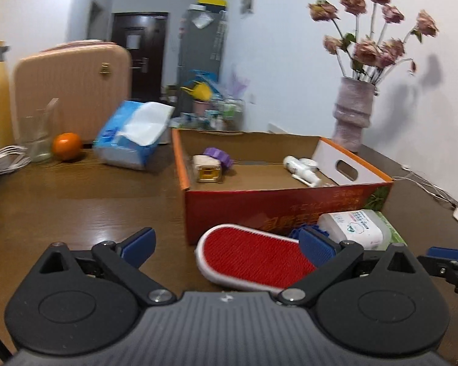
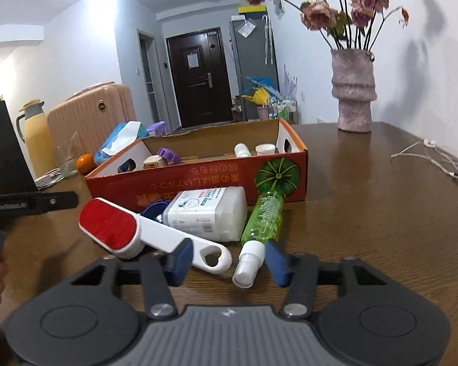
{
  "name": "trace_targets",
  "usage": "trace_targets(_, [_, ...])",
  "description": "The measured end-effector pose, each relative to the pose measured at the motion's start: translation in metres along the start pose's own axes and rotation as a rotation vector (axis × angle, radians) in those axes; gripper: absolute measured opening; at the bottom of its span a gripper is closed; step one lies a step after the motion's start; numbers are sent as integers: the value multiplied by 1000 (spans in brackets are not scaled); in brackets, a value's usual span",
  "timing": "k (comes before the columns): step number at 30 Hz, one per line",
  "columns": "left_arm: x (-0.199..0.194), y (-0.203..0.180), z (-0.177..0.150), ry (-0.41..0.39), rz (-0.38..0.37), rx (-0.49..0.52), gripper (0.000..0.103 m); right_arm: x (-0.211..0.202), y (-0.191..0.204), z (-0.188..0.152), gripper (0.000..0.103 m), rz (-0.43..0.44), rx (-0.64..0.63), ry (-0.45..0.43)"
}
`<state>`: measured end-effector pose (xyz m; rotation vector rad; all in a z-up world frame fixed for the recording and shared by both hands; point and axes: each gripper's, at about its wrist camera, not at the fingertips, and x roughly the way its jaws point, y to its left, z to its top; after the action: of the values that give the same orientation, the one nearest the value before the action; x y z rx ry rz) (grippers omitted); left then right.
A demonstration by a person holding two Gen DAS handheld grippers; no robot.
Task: Organize rigid objects
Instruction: 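Grasp the red-and-white lint brush head with the left tool while the right tool grips its handle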
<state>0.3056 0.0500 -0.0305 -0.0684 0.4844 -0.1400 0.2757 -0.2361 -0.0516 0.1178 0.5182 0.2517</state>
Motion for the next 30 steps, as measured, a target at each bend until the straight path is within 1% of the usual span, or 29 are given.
trace_targets(1, [6, 1, 1, 6, -11, 7, 100, 3, -1, 0, 41, -2, 2, 7])
trace_targets(3, [17, 1, 1, 19, -9, 13, 91, 9, -2, 0, 37, 5, -2, 19])
trace_targets(4, [23, 1, 0, 31, -12, 14, 89, 12, -2, -1, 32, 9, -3, 25])
trace_targets(5, [29, 3, -2, 43, -16, 11, 83, 15, -2, -1, 28, 14, -4, 29])
trace_targets(6, [34, 4, -3, 57, -17, 7, 77, 19, -2, -2, 27, 18, -4, 29])
trace_targets(7, [38, 8, -5, 52, -32, -9, 77, 22, -2, -2, 26, 16, -6, 29])
trace_targets(8, [40, 11, -6, 45, -50, -27, 74, 24, -1, -1, 25, 10, -14, 26])
trace_targets(9, [41, 13, -6, 45, -71, -45, 68, 27, 2, 0, 23, -1, -31, 23])
trace_targets(10, [42, 16, -6, 45, -88, -62, 67, 29, 4, 1, 22, -9, -47, 22])
trace_targets(12, [40, 16, -7, 47, -89, -71, 66, 31, 9, 2, 20, -29, -85, 21])
trace_targets(13, [39, 15, -8, 47, -88, -67, 65, 32, 12, 2, 15, -40, -111, 21])
trace_targets(14, [36, 14, -9, 49, -88, -65, 65, 33, 16, 1, 9, -46, -135, 22])
trace_targets(16, [29, 10, -12, 44, -69, -53, 63, 33, 18, 0, 9, -50, -140, 34])
trace_targets(18, [20, 9, -17, 45, -54, -64, 57, 33, 19, -2, 9, -49, -143, 49])
trace_targets(25, [-27, 12, -41, 60, -58, -189, 53, 13, 16, -5, 9, -31, -130, 49])
trace_targets(26, [-37, 13, -46, 57, -74, -211, 47, 10, 16, -6, 4, -24, -133, 51])
trace_targets(27, [-44, 14, -51, 71, -110, -237, 39, 7, 17, -7, 2, 6, -130, 53])
trace_targets(28, [-50, 13, -54, 86, -140, -264, 37, 4, 17, -8, 2, 68, -108, 63])
trace_targets(29, [-55, 12, -57, 90, -158, -273, 37, 3, 20, -9, 2, 110, -94, 75])
trace_targets(30, [-59, 9, -59, 90, -159, -260, 38, 2, 25, -12, 2, 118, -107, 82])
